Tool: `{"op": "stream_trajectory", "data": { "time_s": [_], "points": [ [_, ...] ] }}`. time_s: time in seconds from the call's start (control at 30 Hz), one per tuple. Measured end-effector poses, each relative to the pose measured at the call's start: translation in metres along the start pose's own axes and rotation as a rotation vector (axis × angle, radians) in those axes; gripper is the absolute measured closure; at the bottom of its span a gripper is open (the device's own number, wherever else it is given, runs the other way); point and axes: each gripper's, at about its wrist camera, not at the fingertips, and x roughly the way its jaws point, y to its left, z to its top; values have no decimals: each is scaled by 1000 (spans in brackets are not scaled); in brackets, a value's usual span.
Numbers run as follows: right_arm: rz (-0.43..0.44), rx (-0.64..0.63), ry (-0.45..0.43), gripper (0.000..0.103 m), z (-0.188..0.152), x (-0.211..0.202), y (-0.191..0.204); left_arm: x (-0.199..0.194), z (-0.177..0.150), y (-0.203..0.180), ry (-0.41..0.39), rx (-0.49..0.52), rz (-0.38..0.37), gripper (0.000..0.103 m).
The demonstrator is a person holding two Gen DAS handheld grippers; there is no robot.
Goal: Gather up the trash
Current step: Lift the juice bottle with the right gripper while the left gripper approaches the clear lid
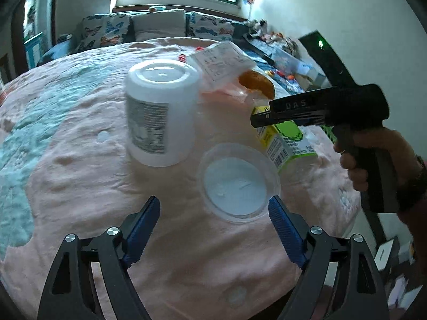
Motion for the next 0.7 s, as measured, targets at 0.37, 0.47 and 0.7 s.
{"op": "stream_trajectory", "data": {
  "time_s": [0.37, 0.47, 0.7],
  "points": [
    [20, -58, -52, 40, -22, -18, -16, 30, 13, -4, 64, 12, 10, 41],
    [24, -75, -66, 41, -26, -21, -15, 40, 19, 6, 85, -19, 12, 51],
    [34, -102, -101, 41, -37, -27, -16, 53, 26, 16, 101, -42, 26, 73]
  ]
}}
